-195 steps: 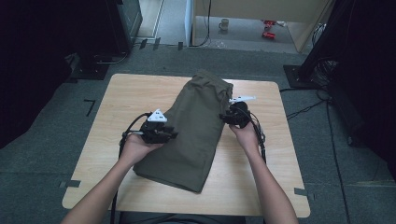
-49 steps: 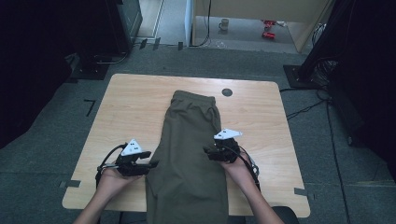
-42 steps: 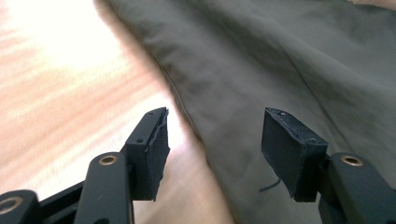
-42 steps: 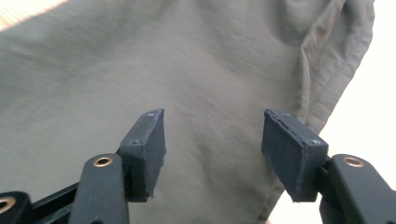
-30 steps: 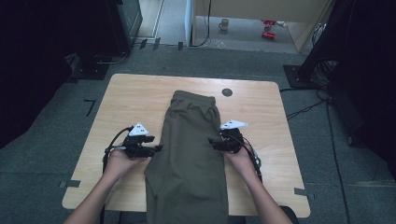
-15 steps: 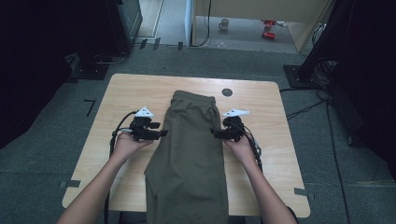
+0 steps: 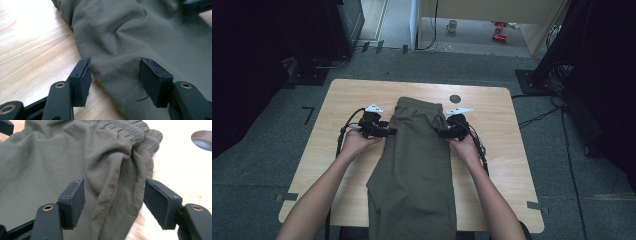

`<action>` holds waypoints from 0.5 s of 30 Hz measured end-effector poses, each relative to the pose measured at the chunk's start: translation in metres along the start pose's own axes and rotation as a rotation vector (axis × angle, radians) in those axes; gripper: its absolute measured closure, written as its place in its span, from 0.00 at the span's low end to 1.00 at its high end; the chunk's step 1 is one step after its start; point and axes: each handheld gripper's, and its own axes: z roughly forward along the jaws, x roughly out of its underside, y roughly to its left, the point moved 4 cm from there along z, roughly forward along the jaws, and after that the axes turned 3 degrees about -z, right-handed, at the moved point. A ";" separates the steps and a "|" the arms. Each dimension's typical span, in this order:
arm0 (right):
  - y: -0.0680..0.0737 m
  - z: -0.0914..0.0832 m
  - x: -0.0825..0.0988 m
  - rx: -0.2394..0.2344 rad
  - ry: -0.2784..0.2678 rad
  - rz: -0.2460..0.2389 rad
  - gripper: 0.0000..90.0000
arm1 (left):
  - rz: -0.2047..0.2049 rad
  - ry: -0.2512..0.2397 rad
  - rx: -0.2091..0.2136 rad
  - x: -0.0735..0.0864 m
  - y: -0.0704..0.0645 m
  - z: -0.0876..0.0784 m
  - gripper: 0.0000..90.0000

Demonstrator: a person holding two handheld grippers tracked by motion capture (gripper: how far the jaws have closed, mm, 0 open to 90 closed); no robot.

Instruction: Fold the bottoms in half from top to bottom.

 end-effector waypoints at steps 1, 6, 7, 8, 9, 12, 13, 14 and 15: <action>-0.001 0.000 -0.001 0.005 0.005 -0.001 0.37 | 0.002 -0.001 -0.003 -0.001 0.001 0.001 0.49; -0.008 0.004 -0.008 0.009 -0.019 0.007 0.37 | 0.000 -0.010 -0.008 -0.011 0.006 0.008 0.48; -0.009 0.006 -0.009 0.002 -0.006 0.013 0.36 | -0.003 -0.024 -0.008 -0.012 0.006 0.009 0.49; -0.009 0.008 -0.010 0.005 -0.002 0.013 0.36 | -0.004 -0.030 -0.009 -0.013 0.007 0.009 0.49; -0.010 0.009 -0.012 0.008 -0.004 0.014 0.36 | -0.007 -0.022 -0.007 -0.013 0.007 0.011 0.49; -0.011 0.012 -0.014 0.006 -0.030 0.024 0.37 | -0.008 0.006 -0.019 -0.018 0.009 0.013 0.48; -0.012 0.014 -0.014 0.005 -0.021 0.028 0.36 | -0.010 0.006 -0.017 -0.020 0.009 0.014 0.48; -0.013 0.016 -0.015 0.003 -0.002 0.032 0.34 | -0.013 -0.002 -0.022 -0.022 0.010 0.014 0.48; -0.014 0.018 -0.016 0.004 0.012 0.035 0.34 | -0.012 -0.017 -0.026 -0.024 0.010 0.014 0.48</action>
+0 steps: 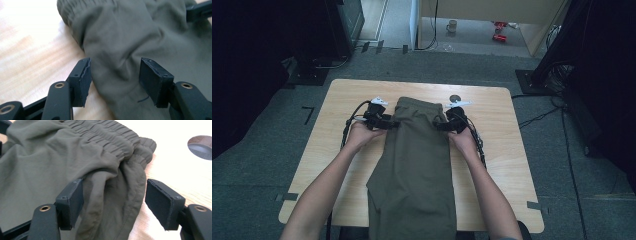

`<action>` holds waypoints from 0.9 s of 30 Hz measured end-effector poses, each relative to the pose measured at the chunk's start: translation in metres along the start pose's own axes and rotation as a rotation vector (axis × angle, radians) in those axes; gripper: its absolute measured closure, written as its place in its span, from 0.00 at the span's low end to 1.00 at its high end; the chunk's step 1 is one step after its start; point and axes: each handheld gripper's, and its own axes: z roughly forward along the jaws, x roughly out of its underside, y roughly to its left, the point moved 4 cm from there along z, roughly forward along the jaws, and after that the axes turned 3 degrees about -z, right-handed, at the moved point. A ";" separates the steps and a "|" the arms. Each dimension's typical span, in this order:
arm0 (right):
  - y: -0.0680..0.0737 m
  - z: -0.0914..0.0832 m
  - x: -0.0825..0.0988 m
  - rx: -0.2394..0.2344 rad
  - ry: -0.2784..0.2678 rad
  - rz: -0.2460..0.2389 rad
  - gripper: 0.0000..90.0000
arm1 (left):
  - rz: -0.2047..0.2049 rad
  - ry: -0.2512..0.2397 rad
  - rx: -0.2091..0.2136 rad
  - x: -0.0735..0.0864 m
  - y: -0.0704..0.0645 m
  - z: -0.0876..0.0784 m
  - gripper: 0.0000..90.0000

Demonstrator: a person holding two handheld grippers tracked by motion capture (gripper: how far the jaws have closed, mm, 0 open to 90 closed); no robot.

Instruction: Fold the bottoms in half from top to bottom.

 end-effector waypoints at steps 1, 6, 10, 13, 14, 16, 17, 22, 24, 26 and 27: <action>-0.001 0.001 -0.001 0.002 0.001 -0.003 0.35 | -0.005 0.004 0.003 -0.001 0.000 0.001 0.49; -0.002 0.006 -0.007 0.011 0.000 -0.002 0.34 | 0.006 0.046 -0.003 -0.006 0.003 0.010 0.48; -0.005 0.010 -0.011 0.015 0.012 0.003 0.34 | -0.019 0.046 -0.001 -0.006 0.003 0.017 0.47; -0.007 0.014 -0.013 0.025 0.010 0.000 0.35 | -0.034 0.044 -0.007 -0.007 0.005 0.022 0.46; -0.008 0.016 -0.013 0.028 0.020 0.007 0.34 | -0.050 0.038 -0.006 -0.008 0.006 0.023 0.45; -0.010 0.019 -0.013 0.028 0.030 0.016 0.34 | -0.068 0.035 -0.002 -0.009 0.007 0.025 0.45; -0.012 0.021 -0.012 0.031 0.035 0.017 0.34 | -0.067 0.040 -0.006 -0.010 0.007 0.026 0.45; -0.018 0.029 -0.008 0.037 0.052 0.027 0.33 | -0.058 0.043 -0.021 -0.013 0.006 0.032 0.44; -0.019 0.032 -0.006 0.044 0.060 0.020 0.35 | -0.056 0.038 -0.024 -0.014 0.004 0.034 0.44; -0.018 0.033 -0.005 0.060 0.061 0.005 0.36 | -0.057 0.036 -0.020 -0.013 0.004 0.036 0.45; -0.017 0.033 -0.005 0.061 0.058 0.004 0.37 | -0.064 0.040 -0.016 -0.012 0.004 0.037 0.45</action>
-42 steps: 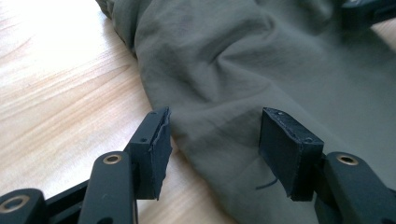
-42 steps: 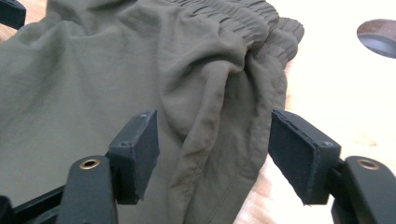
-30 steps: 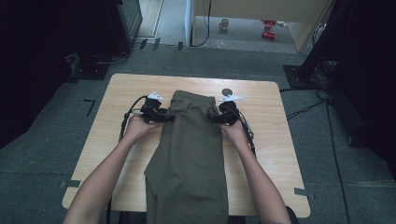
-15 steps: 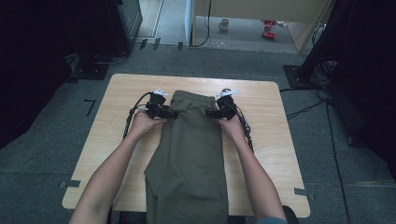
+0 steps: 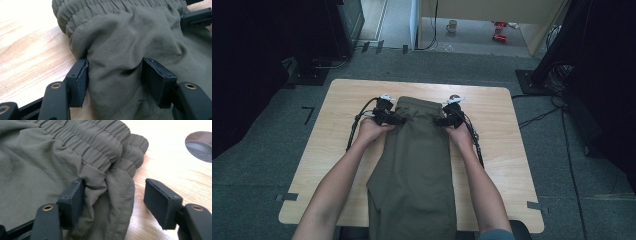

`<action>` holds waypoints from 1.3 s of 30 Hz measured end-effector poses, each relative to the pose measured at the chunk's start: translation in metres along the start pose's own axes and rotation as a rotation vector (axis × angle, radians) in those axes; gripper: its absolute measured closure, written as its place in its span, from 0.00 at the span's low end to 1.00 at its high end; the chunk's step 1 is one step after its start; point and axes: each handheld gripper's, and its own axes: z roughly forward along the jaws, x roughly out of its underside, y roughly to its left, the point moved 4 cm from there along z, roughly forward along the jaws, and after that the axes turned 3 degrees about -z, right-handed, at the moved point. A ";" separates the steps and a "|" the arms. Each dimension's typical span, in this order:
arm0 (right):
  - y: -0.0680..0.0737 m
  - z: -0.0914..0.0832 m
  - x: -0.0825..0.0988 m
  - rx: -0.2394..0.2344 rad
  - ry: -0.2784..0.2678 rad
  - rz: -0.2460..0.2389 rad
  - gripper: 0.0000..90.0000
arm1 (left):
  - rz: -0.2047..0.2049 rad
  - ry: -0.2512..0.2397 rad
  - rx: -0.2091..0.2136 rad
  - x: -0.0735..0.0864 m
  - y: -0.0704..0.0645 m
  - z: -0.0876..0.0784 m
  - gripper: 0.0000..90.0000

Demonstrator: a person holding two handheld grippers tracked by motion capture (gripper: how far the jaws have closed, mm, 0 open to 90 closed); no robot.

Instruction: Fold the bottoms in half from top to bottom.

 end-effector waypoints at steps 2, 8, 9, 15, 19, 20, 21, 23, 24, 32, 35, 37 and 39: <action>0.001 0.001 0.000 0.007 -0.003 -0.011 0.40 | -0.013 0.010 0.006 0.002 0.002 0.001 0.45; 0.008 0.000 0.001 0.018 -0.012 -0.029 0.50 | -0.012 0.011 0.002 0.003 0.000 0.003 0.43; 0.008 0.001 0.001 0.019 -0.018 -0.028 0.51 | -0.003 0.012 -0.005 0.003 0.000 0.003 0.43; 0.009 0.001 0.003 0.018 -0.054 -0.030 0.58 | 0.056 0.022 -0.072 0.004 -0.007 0.005 0.45; 0.010 0.001 0.004 0.002 -0.067 -0.031 0.67 | 0.049 -0.008 -0.079 0.006 -0.007 0.005 0.50; 0.011 0.000 0.004 -0.002 -0.063 -0.032 0.70 | 0.043 -0.019 -0.081 0.007 -0.007 0.005 0.52; 0.012 0.000 0.004 -0.004 -0.060 -0.026 0.73 | 0.039 -0.025 -0.083 0.008 -0.008 0.005 0.53; 0.013 0.001 0.003 -0.001 -0.061 -0.019 0.76 | 0.038 -0.028 -0.087 0.008 -0.009 0.005 0.56; 0.014 0.001 0.003 0.001 -0.060 -0.018 0.77 | 0.038 -0.027 -0.090 0.008 -0.009 0.006 0.56; 0.014 0.001 0.003 -0.019 -0.065 0.019 0.84 | 0.016 -0.019 -0.062 0.009 -0.011 0.004 0.70; 0.014 0.000 0.003 -0.035 -0.054 0.046 0.89 | 0.007 -0.010 -0.037 0.010 -0.011 0.002 0.79; 0.014 0.000 0.002 -0.051 -0.042 0.074 0.92 | -0.013 0.002 -0.017 0.011 -0.009 0.001 0.85; 0.012 -0.001 0.001 -0.061 -0.026 0.081 0.93 | -0.041 0.015 -0.007 0.009 -0.007 0.000 0.88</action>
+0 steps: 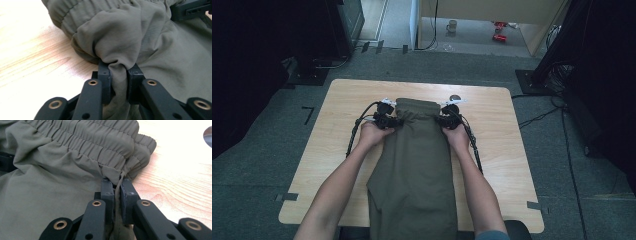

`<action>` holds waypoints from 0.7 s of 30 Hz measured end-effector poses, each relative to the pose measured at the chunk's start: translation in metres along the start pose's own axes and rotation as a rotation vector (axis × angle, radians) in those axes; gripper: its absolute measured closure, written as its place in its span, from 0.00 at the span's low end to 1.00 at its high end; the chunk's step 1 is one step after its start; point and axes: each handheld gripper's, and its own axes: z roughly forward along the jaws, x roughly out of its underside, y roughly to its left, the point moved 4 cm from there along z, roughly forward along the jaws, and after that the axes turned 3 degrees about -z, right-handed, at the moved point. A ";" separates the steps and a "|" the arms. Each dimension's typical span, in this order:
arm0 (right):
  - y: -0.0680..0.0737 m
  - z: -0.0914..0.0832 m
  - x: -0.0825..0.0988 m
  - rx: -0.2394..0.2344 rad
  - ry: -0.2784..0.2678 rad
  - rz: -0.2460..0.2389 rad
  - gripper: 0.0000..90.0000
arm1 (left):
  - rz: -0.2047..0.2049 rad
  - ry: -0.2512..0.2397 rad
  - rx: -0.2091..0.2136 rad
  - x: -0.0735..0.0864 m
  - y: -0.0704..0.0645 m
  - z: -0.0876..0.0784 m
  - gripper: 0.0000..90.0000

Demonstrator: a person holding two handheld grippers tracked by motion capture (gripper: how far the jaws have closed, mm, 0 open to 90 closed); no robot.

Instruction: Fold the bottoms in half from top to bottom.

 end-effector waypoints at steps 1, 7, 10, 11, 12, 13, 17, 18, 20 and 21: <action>-0.001 0.000 -0.001 -0.005 0.007 0.008 0.93 | 0.001 0.004 0.000 -0.002 0.001 -0.001 0.89; -0.010 -0.007 -0.024 -0.023 -0.031 0.065 0.94 | -0.014 -0.051 -0.007 -0.035 0.006 -0.014 0.90; -0.012 -0.019 -0.051 -0.029 -0.053 0.072 0.94 | 0.030 -0.153 -0.036 -0.068 0.003 -0.037 0.90; -0.011 -0.031 -0.067 -0.022 -0.105 0.055 0.94 | 0.055 -0.217 -0.046 -0.079 0.000 -0.049 0.90; -0.010 -0.043 -0.081 -0.014 -0.154 0.042 0.94 | 0.081 -0.290 -0.051 -0.090 -0.004 -0.062 0.90; -0.008 -0.057 -0.094 -0.009 -0.224 0.031 0.94 | 0.098 -0.359 -0.054 -0.098 -0.008 -0.074 0.90; 0.002 -0.087 -0.114 0.012 -0.318 -0.029 0.95 | 0.108 -0.380 -0.055 -0.105 -0.016 -0.090 0.90; 0.003 -0.086 -0.110 0.007 -0.282 -0.032 0.95 | 0.110 -0.338 -0.053 -0.100 -0.016 -0.087 0.90; 0.006 -0.081 -0.097 0.001 -0.232 -0.046 0.95 | 0.122 -0.309 -0.047 -0.090 -0.016 -0.084 0.90; 0.006 -0.080 -0.092 -0.005 -0.219 -0.048 0.95 | 0.121 -0.300 -0.035 -0.083 -0.016 -0.082 0.90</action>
